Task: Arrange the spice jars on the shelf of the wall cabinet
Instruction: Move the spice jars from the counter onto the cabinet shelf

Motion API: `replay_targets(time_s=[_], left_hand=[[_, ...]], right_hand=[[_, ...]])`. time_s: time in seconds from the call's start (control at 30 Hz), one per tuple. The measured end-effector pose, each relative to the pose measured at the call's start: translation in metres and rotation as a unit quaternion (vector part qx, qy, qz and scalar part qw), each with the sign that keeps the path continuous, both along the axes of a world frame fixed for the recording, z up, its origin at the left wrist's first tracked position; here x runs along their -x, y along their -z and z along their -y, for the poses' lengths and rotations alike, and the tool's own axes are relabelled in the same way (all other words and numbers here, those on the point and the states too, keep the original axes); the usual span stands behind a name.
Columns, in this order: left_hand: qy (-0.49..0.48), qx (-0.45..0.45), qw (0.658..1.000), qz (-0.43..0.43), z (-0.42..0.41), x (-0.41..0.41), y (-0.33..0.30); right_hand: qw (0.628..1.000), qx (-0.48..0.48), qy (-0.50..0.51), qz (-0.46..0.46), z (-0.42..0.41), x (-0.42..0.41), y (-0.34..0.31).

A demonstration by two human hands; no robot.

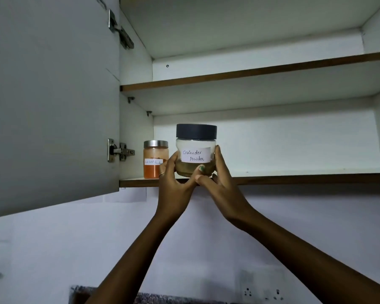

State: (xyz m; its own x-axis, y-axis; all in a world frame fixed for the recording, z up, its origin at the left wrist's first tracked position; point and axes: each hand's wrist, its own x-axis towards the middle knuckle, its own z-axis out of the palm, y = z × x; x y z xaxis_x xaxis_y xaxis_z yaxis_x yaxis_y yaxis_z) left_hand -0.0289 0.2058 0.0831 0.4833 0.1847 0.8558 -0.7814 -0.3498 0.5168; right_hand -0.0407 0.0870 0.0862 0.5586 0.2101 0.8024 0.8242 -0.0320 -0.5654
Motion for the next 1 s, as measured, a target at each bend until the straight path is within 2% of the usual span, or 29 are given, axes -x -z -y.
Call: replay_targets(time_s=[0.33, 0.63, 0.77, 1.0], left_hand=[[-0.188, -0.066, 0.977, -0.071, -0.025, -0.054, -0.018], [-0.214, -0.159, 0.954, -0.134, -0.045, -0.080, -0.017], [-0.200, -0.206, 0.947, -0.147, -0.044, -0.082, -0.022], [-0.256, -0.240, 0.919, -0.180, -0.041, -0.087, -0.027]], right_hand=[[0.990, 0.082, 0.111, -0.026, -0.026, -0.055, -0.029], [0.950, 0.193, 0.237, -0.064, -0.038, -0.080, -0.034], [0.937, 0.216, 0.256, -0.096, -0.043, -0.085, -0.041], [0.911, 0.252, 0.282, -0.168, -0.055, -0.100, -0.052]])
